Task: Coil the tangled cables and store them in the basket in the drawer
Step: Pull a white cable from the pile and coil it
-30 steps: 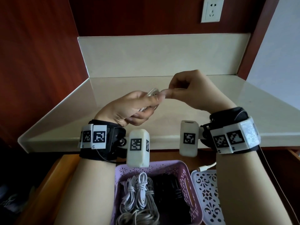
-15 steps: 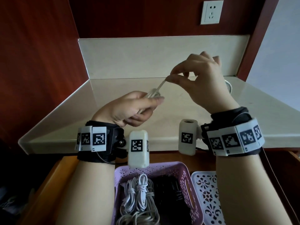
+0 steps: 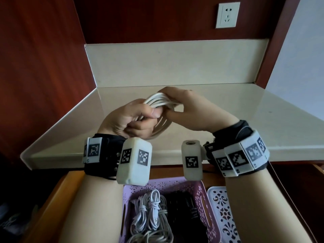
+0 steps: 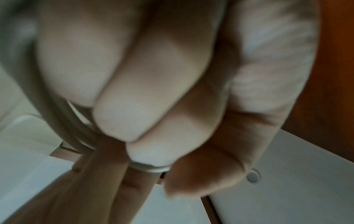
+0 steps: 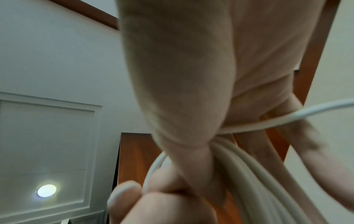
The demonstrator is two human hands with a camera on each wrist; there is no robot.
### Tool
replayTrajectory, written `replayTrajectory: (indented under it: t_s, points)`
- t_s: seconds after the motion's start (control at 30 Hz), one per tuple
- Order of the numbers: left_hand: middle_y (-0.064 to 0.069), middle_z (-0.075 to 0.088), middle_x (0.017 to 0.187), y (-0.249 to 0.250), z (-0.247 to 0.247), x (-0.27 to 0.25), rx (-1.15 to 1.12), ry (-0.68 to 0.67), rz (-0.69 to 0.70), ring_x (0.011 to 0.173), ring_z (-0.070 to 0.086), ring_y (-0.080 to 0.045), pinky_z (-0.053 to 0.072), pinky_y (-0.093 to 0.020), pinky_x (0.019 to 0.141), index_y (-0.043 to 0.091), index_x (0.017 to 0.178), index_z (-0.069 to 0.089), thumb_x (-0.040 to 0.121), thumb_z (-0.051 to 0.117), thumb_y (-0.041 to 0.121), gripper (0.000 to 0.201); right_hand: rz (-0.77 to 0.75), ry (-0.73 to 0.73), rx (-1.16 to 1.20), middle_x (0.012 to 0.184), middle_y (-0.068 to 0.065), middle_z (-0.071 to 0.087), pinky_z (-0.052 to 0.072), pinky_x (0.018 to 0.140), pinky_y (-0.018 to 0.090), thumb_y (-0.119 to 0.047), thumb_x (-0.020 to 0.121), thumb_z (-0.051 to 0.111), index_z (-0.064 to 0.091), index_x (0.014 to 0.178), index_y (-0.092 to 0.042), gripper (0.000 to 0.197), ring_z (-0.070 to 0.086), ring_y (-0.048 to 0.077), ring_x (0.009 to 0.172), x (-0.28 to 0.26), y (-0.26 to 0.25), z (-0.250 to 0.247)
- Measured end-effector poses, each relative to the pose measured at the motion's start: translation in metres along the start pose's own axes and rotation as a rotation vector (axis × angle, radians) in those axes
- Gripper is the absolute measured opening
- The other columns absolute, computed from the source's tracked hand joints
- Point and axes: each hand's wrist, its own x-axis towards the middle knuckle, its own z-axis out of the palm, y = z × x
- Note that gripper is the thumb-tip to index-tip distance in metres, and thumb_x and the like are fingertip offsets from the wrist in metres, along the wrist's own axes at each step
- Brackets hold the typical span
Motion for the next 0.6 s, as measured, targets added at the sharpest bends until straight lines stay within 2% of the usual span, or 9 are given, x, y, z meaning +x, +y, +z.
replayTrajectory:
  t_s: [0.1,0.2,0.27,0.33,0.4,0.5,0.6]
  points:
    - [0.005,0.015,0.034,-0.001,0.004,0.003,-0.039,0.013,0.014,0.025,0.010,-0.010,0.008,-0.015,0.033,0.017,0.064,0.019,0.059,0.070,0.007,0.053,0.047,-0.035,0.063,0.077,-0.005,0.055,0.041,0.059,0.016,-0.011,0.082,0.049,0.045,0.102,-0.010,0.021,0.051,0.005,0.064,0.001,-0.001,0.006]
    - [0.006,0.018,0.031,0.000,0.006,0.005,0.073,0.116,0.032,0.022,0.011,-0.007,0.012,-0.008,0.034,0.018,0.055,0.023,0.065,0.060,0.007,0.040,0.082,-0.055,0.033,0.070,0.000,0.054,0.040,0.045,0.014,0.001,0.085,0.042,0.039,0.102,-0.006,0.018,0.055,0.008,0.051,0.003,0.000,0.010]
    - [0.006,0.023,0.029,0.003,0.011,0.007,0.196,0.227,0.035,0.021,0.014,-0.004,0.018,-0.005,0.035,0.015,0.048,0.034,0.075,0.050,0.010,0.032,0.091,-0.036,-0.015,0.069,0.001,0.052,0.037,0.044,0.014,0.000,0.089,0.044,0.038,0.099,-0.005,0.014,0.053,0.007,0.049,0.005,0.003,0.011]
    - [0.003,0.026,0.030,0.005,0.019,0.011,0.282,0.318,0.018,0.021,0.017,-0.006,0.017,-0.007,0.035,0.012,0.059,0.037,0.086,0.042,0.017,0.028,0.099,0.001,-0.050,0.071,0.002,0.053,0.035,0.047,0.016,-0.003,0.089,0.049,0.037,0.093,-0.008,0.013,0.048,0.010,0.053,0.007,0.004,0.012]
    - [-0.001,0.027,0.034,0.004,0.022,0.014,0.400,0.389,0.002,0.023,0.020,-0.010,0.017,-0.011,0.035,0.010,0.065,0.035,0.094,0.032,0.018,0.030,0.093,0.039,-0.094,0.066,-0.003,0.051,0.033,0.051,0.017,-0.004,0.083,0.052,0.039,0.084,-0.012,0.016,0.045,0.009,0.056,0.007,0.004,0.011]
    - [-0.006,0.034,0.037,0.001,0.019,0.016,0.554,0.387,-0.013,0.027,0.031,-0.016,0.024,-0.016,0.036,0.012,0.060,0.041,0.096,0.038,0.021,0.037,0.094,0.052,-0.088,0.056,-0.008,0.047,0.033,0.043,0.013,-0.002,0.075,0.057,0.039,0.067,-0.018,0.024,0.047,0.008,0.048,0.002,0.004,0.007]
    - [-0.008,0.043,0.041,-0.002,0.019,0.015,0.597,0.361,-0.020,0.031,0.039,-0.019,0.032,-0.019,0.039,0.010,0.061,0.043,0.090,0.046,0.027,0.033,0.114,0.003,-0.031,0.053,-0.004,0.050,0.039,0.035,0.022,0.002,0.075,0.055,0.045,0.066,-0.013,0.020,0.050,0.010,0.036,-0.001,0.006,0.006]
